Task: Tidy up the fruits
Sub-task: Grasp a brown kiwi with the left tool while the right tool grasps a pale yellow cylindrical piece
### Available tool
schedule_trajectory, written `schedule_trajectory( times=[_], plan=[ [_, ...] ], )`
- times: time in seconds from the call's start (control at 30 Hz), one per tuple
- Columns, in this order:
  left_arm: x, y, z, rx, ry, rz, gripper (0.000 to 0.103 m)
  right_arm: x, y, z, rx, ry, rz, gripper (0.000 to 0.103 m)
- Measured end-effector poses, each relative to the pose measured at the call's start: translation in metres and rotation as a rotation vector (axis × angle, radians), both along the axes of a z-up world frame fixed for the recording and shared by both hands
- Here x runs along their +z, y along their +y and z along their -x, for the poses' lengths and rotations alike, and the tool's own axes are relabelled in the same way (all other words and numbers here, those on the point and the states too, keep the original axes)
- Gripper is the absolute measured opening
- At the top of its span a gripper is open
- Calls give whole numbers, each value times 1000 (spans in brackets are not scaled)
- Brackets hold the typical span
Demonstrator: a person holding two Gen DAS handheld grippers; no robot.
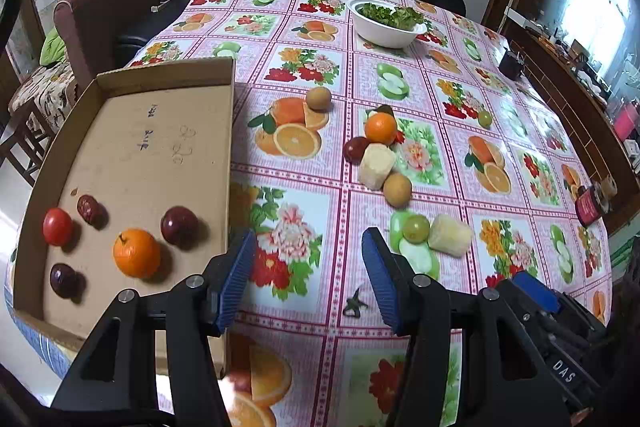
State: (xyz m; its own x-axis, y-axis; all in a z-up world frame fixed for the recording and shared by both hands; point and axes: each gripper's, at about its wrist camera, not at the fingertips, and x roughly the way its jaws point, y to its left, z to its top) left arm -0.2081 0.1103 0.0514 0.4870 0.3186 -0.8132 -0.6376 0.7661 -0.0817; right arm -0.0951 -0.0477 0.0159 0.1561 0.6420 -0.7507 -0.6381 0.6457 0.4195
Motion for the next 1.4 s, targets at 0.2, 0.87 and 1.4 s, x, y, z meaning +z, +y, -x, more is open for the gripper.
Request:
schedule_trajectory(
  times=[0.2,0.87,1.4],
  plan=[
    [4,18,-20,-5,-7,24,54,1,30,-1,44,-18,14,54],
    [-39,107,-144,97,125,100,54,-13,88,-23,122,14,60,58],
    [-22,62,-112,24,69,78,25,5,67,-16,127,-50,19,43]
  ],
)
